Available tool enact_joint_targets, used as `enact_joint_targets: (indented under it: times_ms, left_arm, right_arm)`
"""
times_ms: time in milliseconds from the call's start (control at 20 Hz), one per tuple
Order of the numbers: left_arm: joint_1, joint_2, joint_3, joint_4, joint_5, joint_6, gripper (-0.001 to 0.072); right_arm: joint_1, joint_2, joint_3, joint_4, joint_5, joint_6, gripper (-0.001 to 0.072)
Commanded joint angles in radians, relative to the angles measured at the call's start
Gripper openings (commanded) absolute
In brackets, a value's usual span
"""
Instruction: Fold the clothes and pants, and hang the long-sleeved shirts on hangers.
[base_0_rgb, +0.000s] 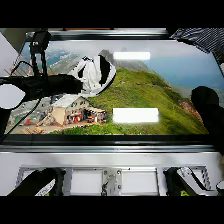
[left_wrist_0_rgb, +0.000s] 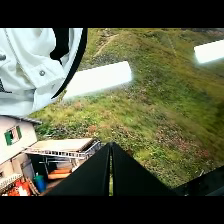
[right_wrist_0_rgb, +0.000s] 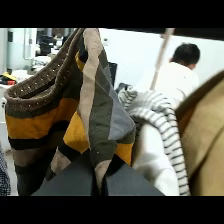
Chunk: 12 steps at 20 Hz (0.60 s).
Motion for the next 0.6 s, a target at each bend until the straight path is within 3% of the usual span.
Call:
enact_joint_targets:
  times_ms: [0,400,550]
  left_arm:
    - [0.001,0.0,0.0,0.0,0.002,0.002,0.0011]
    - [0.0,0.0,0.0,-0.002,0.002,0.001,0.0011]
    - [0.001,0.0,0.0,-0.002,0.003,0.001,0.0011]
  right_arm:
    - [-0.068,-0.019,0.0,-0.006,0.035,0.068,0.0005]
    - [-0.087,-0.062,0.0,-0.011,0.128,0.068,0.0004]
    - [-0.089,-0.055,0.0,-0.097,0.182,0.158,0.0004]
